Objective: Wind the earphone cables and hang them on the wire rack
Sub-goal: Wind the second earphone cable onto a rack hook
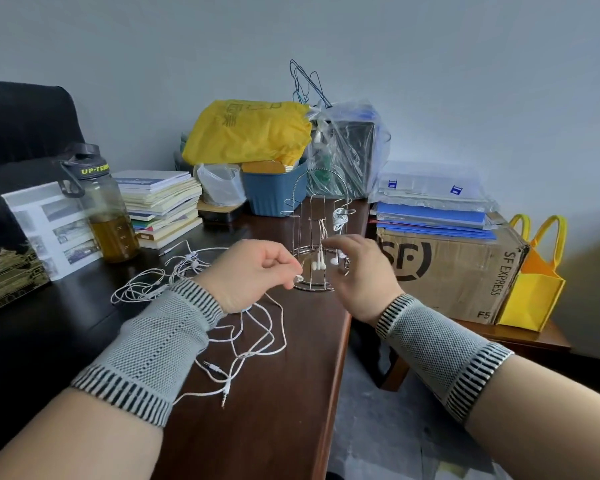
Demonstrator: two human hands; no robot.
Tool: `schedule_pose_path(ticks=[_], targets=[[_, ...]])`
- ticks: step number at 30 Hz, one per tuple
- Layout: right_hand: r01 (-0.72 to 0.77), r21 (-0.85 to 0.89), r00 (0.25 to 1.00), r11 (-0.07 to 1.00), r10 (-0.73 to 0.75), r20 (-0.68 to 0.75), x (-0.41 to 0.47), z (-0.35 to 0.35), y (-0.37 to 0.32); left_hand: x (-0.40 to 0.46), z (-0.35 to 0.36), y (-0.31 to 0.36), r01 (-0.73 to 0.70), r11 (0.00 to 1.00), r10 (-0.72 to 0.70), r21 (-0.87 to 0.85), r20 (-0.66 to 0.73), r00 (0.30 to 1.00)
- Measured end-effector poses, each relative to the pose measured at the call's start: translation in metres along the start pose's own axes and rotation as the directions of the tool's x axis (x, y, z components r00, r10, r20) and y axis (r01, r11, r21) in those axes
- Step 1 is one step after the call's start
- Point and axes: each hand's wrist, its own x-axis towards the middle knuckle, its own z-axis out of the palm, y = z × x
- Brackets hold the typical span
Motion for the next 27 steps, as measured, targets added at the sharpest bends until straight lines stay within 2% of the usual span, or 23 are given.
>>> schedule_pose_path(ticks=[1,3,4,6,9,12,14,17,20,23,25,27], targets=[[0.047,0.100,0.998,0.994,-0.051,0.038,-0.002,0.000,-0.008,0.001,0.004,0.001,-0.007,1.000,0.007,-0.021,0.004,1.000],[0.005,0.313,0.976,0.950,-0.072,0.204,-0.007,0.001,-0.021,0.004,0.012,0.001,-0.033,0.997,0.033,-0.073,-0.003,0.999],[-0.040,0.362,0.967,0.931,-0.055,0.249,-0.008,0.003,-0.024,0.004,0.014,0.000,-0.036,0.996,0.034,-0.087,-0.015,0.999],[-0.092,0.321,0.960,0.943,-0.002,0.281,-0.008,0.005,-0.021,0.004,0.011,-0.003,-0.014,0.998,0.012,-0.061,-0.034,0.999],[-0.201,0.253,0.958,0.947,0.135,0.253,-0.008,0.001,-0.009,0.001,-0.006,-0.015,0.074,0.997,-0.071,0.038,-0.087,0.994],[-0.434,0.376,0.900,0.819,0.417,0.131,-0.004,-0.005,0.011,-0.003,-0.030,-0.033,0.203,0.978,-0.189,0.039,-0.231,0.955],[-0.491,0.339,0.866,0.803,0.491,0.091,-0.003,-0.009,0.022,-0.006,-0.045,-0.044,0.251,0.968,-0.232,0.016,-0.328,0.916],[-0.471,0.098,0.862,0.877,0.435,0.260,-0.005,-0.009,0.017,-0.007,-0.052,-0.049,0.238,0.971,-0.217,0.005,-0.390,0.895],[-0.291,-0.129,0.862,0.948,0.318,0.395,-0.006,-0.005,0.003,-0.007,-0.046,-0.045,0.209,0.976,-0.177,0.058,-0.342,0.923],[-0.188,-0.083,0.891,0.979,0.206,0.404,-0.007,-0.002,-0.015,-0.008,-0.032,-0.037,0.157,0.972,-0.118,0.172,-0.222,0.968],[-0.084,0.030,0.931,0.996,0.068,0.359,-0.009,0.004,-0.025,-0.008,-0.019,-0.033,0.110,0.971,-0.082,0.213,-0.134,0.988],[-0.004,0.148,0.930,0.989,-0.051,0.364,-0.012,0.009,-0.037,-0.007,-0.006,-0.030,0.073,0.977,-0.059,0.202,-0.077,0.995]])
